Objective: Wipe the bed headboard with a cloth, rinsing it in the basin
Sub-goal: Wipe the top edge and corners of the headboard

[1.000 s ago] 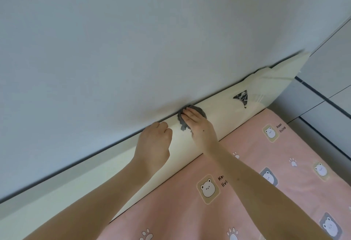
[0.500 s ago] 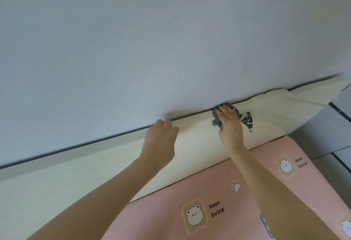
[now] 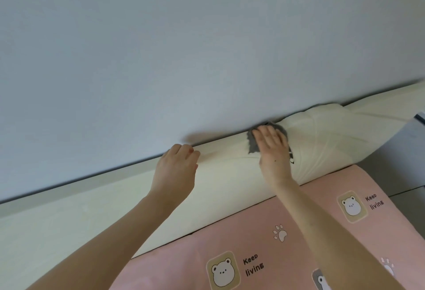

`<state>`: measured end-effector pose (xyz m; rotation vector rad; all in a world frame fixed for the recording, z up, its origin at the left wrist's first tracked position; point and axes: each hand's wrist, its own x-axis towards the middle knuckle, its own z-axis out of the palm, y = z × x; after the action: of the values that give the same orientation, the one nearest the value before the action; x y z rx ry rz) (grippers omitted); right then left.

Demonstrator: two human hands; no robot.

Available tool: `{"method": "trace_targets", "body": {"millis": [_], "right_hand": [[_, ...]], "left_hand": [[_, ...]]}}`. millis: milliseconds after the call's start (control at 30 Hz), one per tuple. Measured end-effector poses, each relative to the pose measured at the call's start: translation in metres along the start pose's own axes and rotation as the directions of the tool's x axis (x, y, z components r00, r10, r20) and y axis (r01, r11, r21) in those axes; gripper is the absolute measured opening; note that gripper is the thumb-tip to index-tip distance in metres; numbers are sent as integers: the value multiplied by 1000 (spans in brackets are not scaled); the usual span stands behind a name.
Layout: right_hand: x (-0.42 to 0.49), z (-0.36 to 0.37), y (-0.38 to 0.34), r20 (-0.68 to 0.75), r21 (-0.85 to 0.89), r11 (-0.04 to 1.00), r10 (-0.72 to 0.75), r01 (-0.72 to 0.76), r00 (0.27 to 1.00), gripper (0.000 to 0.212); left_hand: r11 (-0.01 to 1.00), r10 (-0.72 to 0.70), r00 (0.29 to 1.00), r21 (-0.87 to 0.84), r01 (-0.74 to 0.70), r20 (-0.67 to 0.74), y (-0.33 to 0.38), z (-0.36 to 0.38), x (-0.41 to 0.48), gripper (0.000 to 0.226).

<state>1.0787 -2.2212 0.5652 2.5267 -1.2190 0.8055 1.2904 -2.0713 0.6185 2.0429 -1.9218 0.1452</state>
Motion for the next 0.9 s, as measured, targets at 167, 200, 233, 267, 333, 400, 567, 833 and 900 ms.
{"method": "trace_targets", "body": {"millis": [167,200,233,267,333,400,567,833,900], "right_hand": [[15,-10,68,62,-125,988,-81,88,995,41],[18,-11,73,82,-143,984,-97,108,992,41],[19,-12,77,101,-162,981,-96,111,990,41],[21,-12,80,120,-179,979,-79,100,990,41],[26,-15,81,142,-196,979,-30,58,989,41],[32,-21,81,127,-177,984,36,-13,991,41],[22,-65,71,-77,410,756,586,-510,807,39],[-26,-148,1,699,674,-665,432,-322,570,29],[-33,-158,-7,688,624,-740,368,-252,625,32]], "left_hand": [[999,46,999,24,-46,-6,20,8,18,23],[998,47,999,30,-47,-7,23,9,20,21],[999,41,999,34,-41,-7,25,10,22,20],[999,33,999,39,-33,-2,25,10,24,20],[998,21,1000,58,-23,21,24,10,23,23],[998,16,998,60,-20,64,22,9,22,25],[1000,-23,997,-13,24,71,29,-1,21,20],[554,-116,876,-701,449,469,90,-49,30,40],[445,-43,849,-751,488,527,102,-54,29,44]]}}
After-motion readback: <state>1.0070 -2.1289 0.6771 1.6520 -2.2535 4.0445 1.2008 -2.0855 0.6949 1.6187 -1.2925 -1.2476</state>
